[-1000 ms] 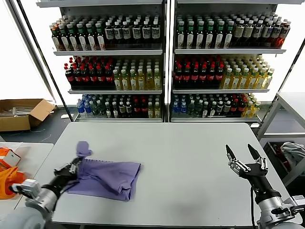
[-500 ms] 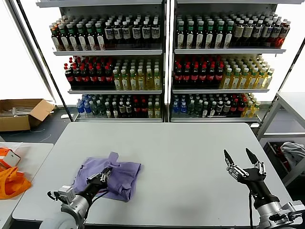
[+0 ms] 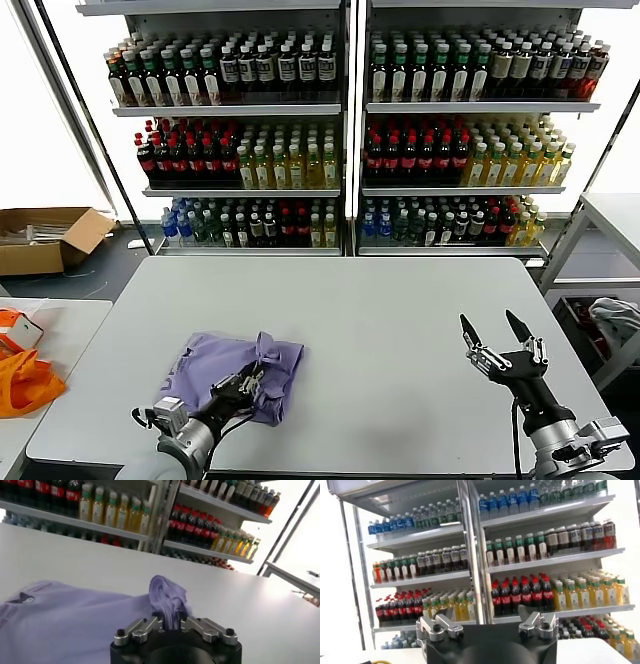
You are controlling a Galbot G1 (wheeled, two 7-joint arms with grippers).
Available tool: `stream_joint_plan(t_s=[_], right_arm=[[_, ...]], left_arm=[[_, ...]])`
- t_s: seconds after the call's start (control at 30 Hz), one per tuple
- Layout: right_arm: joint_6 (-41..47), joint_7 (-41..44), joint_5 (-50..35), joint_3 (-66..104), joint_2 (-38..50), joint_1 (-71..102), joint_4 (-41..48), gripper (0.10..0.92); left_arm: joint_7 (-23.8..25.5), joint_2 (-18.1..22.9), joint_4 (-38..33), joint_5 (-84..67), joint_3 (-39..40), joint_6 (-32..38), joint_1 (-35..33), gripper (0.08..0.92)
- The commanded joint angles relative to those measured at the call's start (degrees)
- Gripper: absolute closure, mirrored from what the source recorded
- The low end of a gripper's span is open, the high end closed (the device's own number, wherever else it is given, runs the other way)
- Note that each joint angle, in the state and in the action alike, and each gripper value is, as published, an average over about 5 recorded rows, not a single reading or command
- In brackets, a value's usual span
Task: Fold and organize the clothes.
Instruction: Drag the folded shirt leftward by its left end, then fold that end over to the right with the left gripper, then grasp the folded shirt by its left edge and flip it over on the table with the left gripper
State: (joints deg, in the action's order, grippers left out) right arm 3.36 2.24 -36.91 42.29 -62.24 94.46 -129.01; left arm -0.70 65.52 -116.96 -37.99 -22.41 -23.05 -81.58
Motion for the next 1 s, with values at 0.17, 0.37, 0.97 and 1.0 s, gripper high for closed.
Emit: stream_joint_plan(t_s=[0.17,0.37,0.97,1.0], right_arm=[[0.4,0.1,0.4,-0.5,1.3,-1.1,0.2,0.203],[0.5,0.2,0.3,-0.8,0.7,-0.8,0.1,0.203],[0.3,0.4,0.9,-0.7,0.4,0.4,-0.9,0.203],[0.3,0.4,0.9,-0.7,0.4,0.4,-0.9,0.203]], left_arm=[[-7.5,-5.9,-11.4,-7.6,-9.0,-4.2,-0.1,0.551],[-6.3,-13.0,2.5,-9.1,-20.8,-6.1,2.7,0.377],[0.6,-11.4,14.2,-7.1,-13.9,-4.4,2.2,0.177],[0.8,-11.3,14.4,-7.1,-13.5,-4.4,2.3,0.177]])
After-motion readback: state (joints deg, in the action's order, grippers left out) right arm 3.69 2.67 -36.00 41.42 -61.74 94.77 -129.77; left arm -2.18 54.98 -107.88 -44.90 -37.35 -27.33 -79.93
